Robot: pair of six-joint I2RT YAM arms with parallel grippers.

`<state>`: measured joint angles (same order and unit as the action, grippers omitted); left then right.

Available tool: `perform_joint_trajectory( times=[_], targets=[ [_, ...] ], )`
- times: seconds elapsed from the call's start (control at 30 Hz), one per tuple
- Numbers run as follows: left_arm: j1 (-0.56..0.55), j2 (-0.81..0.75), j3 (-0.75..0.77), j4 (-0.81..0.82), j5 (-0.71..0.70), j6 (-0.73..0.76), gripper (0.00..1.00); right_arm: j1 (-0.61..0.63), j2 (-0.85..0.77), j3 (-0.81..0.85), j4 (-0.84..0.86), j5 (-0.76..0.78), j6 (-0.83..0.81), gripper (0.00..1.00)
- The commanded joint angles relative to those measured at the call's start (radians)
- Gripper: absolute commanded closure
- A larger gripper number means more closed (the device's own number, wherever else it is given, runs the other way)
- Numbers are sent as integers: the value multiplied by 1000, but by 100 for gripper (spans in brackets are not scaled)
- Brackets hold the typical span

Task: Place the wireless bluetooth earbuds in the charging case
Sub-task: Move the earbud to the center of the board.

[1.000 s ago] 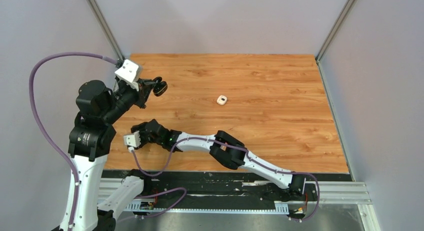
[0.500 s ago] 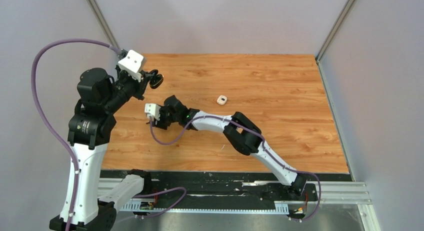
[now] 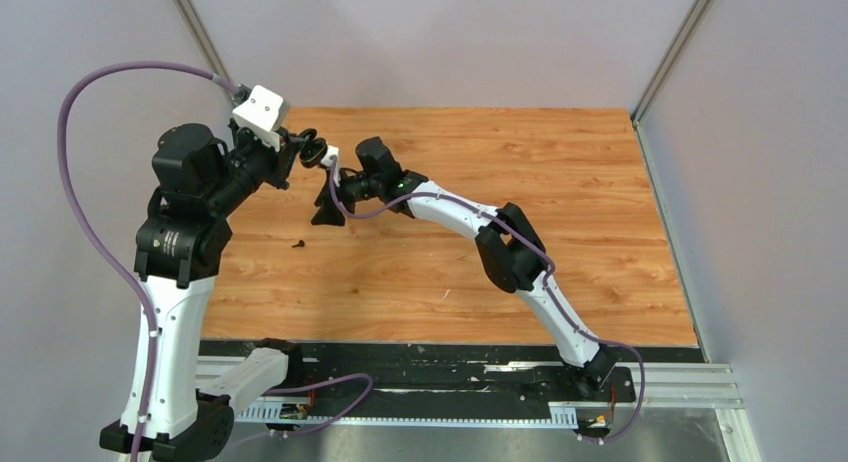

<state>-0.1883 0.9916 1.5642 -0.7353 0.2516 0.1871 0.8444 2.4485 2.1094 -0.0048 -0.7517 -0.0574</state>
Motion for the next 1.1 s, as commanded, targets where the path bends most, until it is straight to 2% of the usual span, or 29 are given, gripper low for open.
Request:
perform_joint_trajectory(
  times=[0.0,0.2,0.33,0.6,0.73,0.9,1.07],
  targets=[
    [4,8,64,43,-2,-23,100,30,67,58,-81,-149,-240,47],
    [4,8,69,39,-3,-19,100,40,77,30,-133,-159,-557,50],
    [4,3,59,38,-3,-19,100,57,104,51,-142,-155,-667,51],
    [9,-14,49,29,-9,-17,100,111,244,218,-127,-85,-688,49],
    [18,-29,38,20,-8,-19,100,143,303,254,8,27,-676,49],
    [25,-47,13,11,-3,-21,100,168,335,265,214,117,-568,46],
    [30,-54,1,10,11,-35,100,218,401,316,281,272,-664,38]
  ],
)
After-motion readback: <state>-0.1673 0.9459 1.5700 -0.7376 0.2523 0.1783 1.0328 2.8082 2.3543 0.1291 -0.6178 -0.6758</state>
